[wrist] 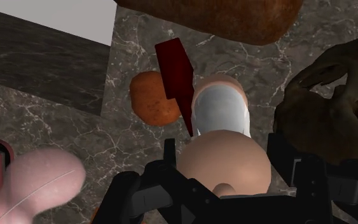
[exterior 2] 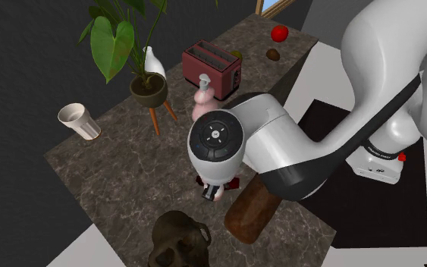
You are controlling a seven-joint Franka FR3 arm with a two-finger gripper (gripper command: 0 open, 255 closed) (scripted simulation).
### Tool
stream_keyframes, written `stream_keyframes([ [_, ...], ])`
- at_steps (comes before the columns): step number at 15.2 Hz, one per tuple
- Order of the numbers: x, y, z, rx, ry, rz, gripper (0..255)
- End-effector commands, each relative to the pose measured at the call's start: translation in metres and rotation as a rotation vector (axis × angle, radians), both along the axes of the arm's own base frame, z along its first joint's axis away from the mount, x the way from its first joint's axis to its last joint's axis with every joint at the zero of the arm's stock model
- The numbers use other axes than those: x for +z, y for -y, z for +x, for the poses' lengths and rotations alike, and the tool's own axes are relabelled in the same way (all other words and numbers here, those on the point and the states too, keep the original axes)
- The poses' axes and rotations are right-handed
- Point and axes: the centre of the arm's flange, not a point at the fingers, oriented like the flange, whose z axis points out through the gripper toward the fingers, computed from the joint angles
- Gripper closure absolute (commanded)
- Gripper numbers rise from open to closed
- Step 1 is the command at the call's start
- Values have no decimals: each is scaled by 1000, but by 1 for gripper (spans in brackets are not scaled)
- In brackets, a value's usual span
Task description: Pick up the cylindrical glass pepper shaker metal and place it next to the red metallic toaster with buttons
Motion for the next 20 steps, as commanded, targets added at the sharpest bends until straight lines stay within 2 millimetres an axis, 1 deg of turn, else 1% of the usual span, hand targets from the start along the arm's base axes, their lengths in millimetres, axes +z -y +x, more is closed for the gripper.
stream_keyframes([
  [1,11,0,0,0,0,0,255],
  [20,111,0,0,0,0,0,255],
])
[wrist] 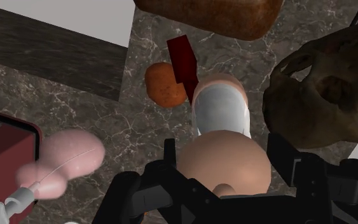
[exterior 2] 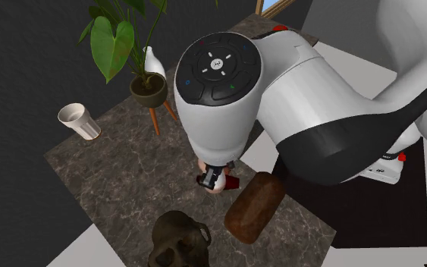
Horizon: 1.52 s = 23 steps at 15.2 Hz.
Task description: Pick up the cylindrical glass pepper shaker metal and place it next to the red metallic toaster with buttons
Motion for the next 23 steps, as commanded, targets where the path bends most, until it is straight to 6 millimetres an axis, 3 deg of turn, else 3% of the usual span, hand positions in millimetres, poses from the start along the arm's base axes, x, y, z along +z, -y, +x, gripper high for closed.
stream_keyframes([
  [1,12,0,0,0,0,0,255],
  [8,44,0,0,0,0,0,255],
  [23,44,196,24,0,0,0,255],
])
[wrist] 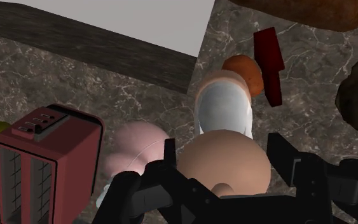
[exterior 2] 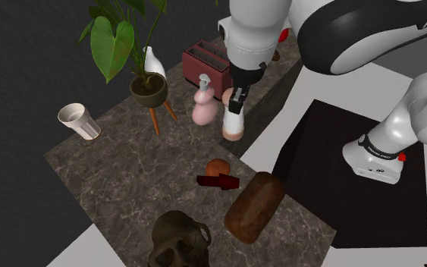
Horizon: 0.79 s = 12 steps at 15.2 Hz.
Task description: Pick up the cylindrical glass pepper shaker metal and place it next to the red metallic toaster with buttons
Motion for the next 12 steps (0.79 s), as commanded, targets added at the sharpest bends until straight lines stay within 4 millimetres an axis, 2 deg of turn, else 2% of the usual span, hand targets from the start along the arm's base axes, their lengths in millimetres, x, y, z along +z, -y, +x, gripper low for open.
stream_keyframes([
  [1,-2,32,0,0,0,1,255],
  [12,-2,176,18,0,0,1,255],
])
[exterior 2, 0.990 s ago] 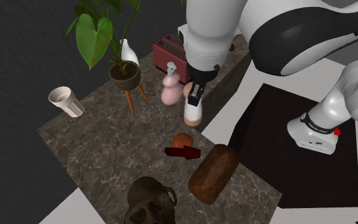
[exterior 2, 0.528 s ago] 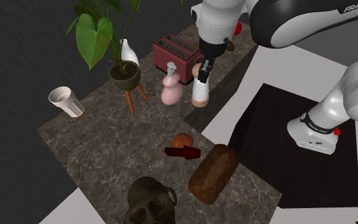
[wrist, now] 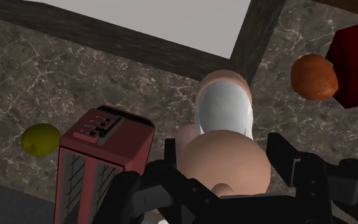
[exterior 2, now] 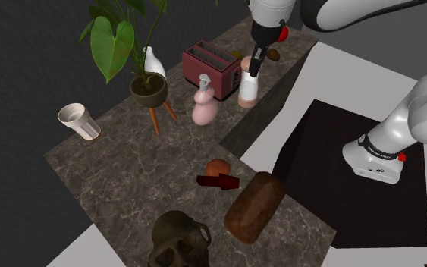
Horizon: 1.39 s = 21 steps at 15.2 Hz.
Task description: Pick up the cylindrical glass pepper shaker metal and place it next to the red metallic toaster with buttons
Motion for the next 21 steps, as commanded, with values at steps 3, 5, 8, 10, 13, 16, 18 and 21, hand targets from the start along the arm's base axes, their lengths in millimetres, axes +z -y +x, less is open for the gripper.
stream_keyframes([
  [3,0,55,9,1,0,0,255],
  [5,0,81,12,1,0,0,255],
  [8,0,120,17,1,0,0,255],
  [10,0,146,20,1,0,0,255],
  [13,0,186,25,1,0,0,255],
  [16,0,225,30,1,0,0,255],
  [18,0,251,33,1,0,0,255],
  [21,1,290,38,1,0,0,255],
])
